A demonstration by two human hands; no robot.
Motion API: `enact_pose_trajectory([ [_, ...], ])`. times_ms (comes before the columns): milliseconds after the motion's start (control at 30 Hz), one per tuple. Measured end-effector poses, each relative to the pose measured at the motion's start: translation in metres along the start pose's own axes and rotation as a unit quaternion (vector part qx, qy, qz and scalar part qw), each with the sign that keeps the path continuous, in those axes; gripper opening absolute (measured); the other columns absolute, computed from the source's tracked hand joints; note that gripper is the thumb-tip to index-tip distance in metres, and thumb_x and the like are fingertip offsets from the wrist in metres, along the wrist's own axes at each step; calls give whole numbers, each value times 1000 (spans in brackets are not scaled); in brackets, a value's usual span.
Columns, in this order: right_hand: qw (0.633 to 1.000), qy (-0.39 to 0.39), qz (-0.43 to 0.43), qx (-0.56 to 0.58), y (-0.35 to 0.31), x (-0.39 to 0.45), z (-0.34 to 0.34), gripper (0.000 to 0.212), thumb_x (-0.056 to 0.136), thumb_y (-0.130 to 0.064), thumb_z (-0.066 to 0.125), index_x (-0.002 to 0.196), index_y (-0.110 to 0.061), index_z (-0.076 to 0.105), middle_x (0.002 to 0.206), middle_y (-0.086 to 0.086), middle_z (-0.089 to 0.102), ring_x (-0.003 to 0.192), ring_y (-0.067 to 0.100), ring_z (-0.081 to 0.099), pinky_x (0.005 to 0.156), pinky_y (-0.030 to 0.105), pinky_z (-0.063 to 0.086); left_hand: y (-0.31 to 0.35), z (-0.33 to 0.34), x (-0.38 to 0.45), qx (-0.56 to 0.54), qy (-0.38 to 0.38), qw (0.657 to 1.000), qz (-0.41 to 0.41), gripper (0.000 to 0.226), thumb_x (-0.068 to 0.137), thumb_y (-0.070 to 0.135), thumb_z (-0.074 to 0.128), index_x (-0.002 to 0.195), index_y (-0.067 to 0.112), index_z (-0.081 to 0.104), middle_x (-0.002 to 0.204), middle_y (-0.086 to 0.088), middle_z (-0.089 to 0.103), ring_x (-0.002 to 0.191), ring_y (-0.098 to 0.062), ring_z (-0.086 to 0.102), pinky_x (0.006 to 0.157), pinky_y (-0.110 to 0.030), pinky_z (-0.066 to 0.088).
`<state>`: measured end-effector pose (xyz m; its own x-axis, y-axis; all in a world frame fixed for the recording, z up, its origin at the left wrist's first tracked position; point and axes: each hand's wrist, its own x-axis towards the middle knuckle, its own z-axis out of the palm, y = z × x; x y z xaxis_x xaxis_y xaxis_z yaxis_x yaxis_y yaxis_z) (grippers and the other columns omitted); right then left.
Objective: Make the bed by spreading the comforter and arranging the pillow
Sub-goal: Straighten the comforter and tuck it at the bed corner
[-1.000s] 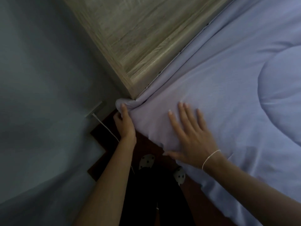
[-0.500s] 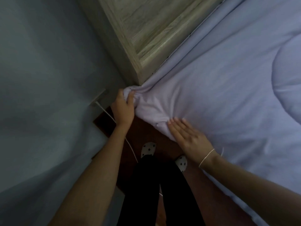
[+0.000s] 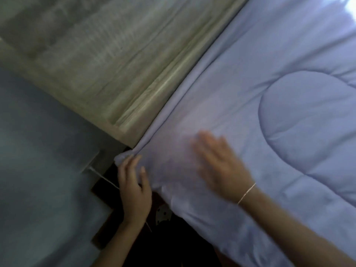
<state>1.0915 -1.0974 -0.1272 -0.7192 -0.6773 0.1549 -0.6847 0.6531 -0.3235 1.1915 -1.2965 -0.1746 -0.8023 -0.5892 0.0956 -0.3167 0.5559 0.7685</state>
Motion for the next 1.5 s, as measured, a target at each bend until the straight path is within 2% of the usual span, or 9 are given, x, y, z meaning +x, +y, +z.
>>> enact_pose_trajectory([
  [200,942,-27,296,-158,119,-2,-18,66,93,-54,26,149,-18,27,155,18,24,141,44,20,113,59,17,64,73,72,13,-204,965,162,62,97,50,24,146,11,30,154,-11,26,143,-19,21,118,-31,13],
  [300,961,-43,211,-176,74,-26,8,67,94,-56,23,151,-20,21,158,12,17,145,38,13,116,54,12,53,97,96,56,-282,949,132,68,93,54,19,150,17,16,158,-3,15,146,-14,11,119,-42,3],
  [600,966,-154,-41,-204,-20,-135,79,71,89,-34,55,150,-15,23,159,3,18,146,29,11,120,44,1,60,97,97,120,-270,942,158,61,95,33,22,149,6,14,157,-16,11,146,-27,11,118,-41,3],
  [767,982,-126,-131,-45,-18,-150,51,42,95,-26,49,135,-14,52,151,11,34,143,27,28,119,42,14,108,117,114,136,-254,918,272,56,96,28,28,149,9,20,157,-19,11,145,-34,8,117,-44,2],
  [833,996,-26,-84,16,2,-135,9,36,96,-19,45,129,-10,59,146,16,41,138,30,36,116,44,25,132,137,123,136,-259,912,287,56,98,34,27,150,13,18,158,-15,8,146,-32,5,117,-43,-1],
  [933,988,80,82,-104,84,-120,-47,43,96,-24,46,138,-11,46,145,18,41,136,33,37,112,50,29,142,164,134,183,-283,900,276,57,100,42,24,151,19,13,159,-11,4,147,-27,1,116,-45,-6],
  [1067,920,1,359,-159,152,-143,-58,64,94,-55,27,150,-23,25,157,14,20,144,37,17,114,55,21,130,172,134,248,-267,896,252,61,98,52,23,151,24,11,159,-10,3,146,-31,-1,117,-49,-5],
  [1333,980,-164,-46,-106,73,-201,-44,66,92,-60,37,149,-29,27,157,5,23,144,35,19,113,51,23,129,171,130,284,-249,902,209,69,93,59,18,151,22,9,158,-16,2,144,-40,0,117,-54,-1],
  [1500,995,-20,53,-77,162,-135,-83,60,97,-46,36,150,-24,20,152,13,29,142,29,27,111,50,28,117,161,123,295,-263,893,213,75,88,64,7,151,24,5,159,-10,7,145,-36,7,117,-50,7],
])
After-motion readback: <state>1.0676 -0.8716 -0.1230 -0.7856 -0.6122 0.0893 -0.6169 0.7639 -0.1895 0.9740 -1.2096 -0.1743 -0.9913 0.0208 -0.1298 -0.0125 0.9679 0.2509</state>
